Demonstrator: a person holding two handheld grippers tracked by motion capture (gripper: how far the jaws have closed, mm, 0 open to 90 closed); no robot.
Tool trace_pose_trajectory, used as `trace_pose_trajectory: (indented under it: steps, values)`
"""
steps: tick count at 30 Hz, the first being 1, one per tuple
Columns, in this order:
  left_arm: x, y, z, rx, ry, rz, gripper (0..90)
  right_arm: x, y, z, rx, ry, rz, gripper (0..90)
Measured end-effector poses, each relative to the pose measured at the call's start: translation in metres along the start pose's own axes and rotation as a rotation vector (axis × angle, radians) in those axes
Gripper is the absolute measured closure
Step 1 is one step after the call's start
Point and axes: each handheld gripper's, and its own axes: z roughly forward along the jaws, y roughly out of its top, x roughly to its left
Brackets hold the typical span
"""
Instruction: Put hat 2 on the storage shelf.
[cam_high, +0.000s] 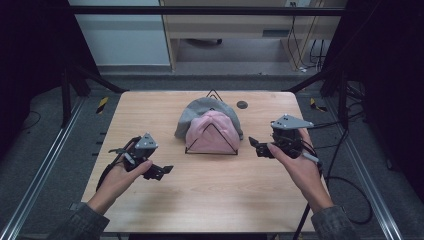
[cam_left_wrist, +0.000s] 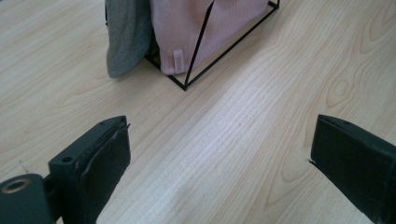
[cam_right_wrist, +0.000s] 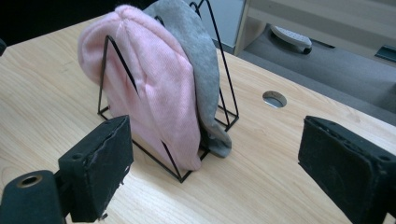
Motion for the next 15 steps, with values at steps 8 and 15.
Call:
trace_pose_trajectory:
  steps: [8,15]
  values:
    - [0.003,-0.011,0.003,0.013,0.005,-0.017,4.5,-0.002,-0.014,-0.002,0.007,-0.003,0.002,10.7]
    - [0.005,-0.022,0.007,0.029,-0.002,-0.033,4.5,-0.001,-0.029,-0.002,0.034,0.004,0.013,10.9]
